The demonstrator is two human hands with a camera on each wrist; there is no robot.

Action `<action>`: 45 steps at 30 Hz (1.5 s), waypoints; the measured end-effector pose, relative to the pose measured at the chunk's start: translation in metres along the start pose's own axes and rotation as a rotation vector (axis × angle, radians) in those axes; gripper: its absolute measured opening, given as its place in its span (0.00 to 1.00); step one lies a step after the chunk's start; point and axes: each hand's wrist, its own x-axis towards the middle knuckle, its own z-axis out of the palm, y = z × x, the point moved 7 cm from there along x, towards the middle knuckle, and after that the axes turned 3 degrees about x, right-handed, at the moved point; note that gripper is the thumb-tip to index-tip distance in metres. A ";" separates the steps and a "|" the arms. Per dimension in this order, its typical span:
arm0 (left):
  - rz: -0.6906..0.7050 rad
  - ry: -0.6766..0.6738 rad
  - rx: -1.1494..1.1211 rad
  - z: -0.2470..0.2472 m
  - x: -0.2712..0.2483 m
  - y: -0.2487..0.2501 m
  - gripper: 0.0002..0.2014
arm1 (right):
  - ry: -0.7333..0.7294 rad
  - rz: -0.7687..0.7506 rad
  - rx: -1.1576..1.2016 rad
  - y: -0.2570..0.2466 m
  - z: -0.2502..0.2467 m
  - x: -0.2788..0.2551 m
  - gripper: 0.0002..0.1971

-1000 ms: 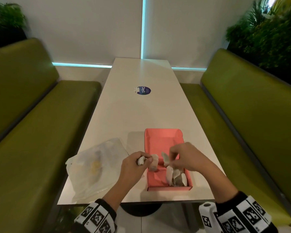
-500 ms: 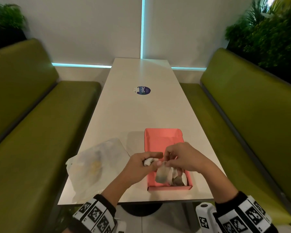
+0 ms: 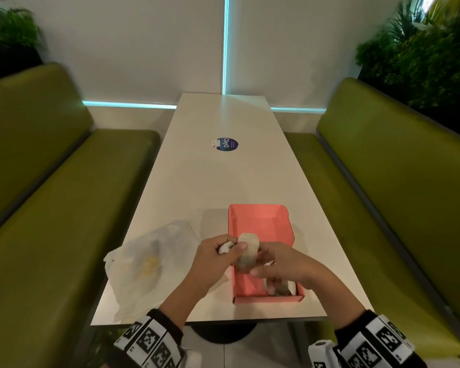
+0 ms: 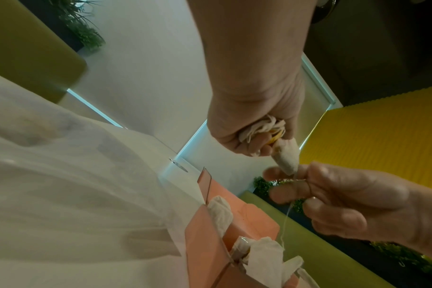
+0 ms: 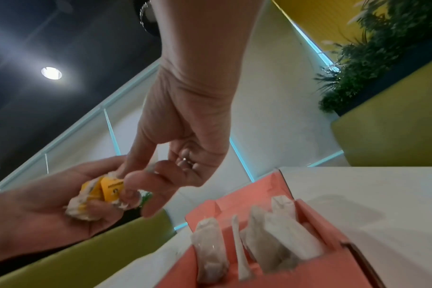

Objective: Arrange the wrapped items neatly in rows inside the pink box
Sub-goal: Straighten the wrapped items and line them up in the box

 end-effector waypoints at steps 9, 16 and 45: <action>-0.024 0.171 0.032 -0.015 0.001 -0.007 0.07 | -0.032 -0.035 0.051 -0.004 0.010 -0.002 0.14; -0.038 0.136 -0.072 -0.008 -0.002 -0.002 0.07 | -0.114 0.018 -0.001 0.001 0.036 0.004 0.13; -0.133 -0.135 0.116 0.009 -0.012 -0.023 0.07 | 0.091 -0.041 -0.027 -0.017 -0.015 0.007 0.03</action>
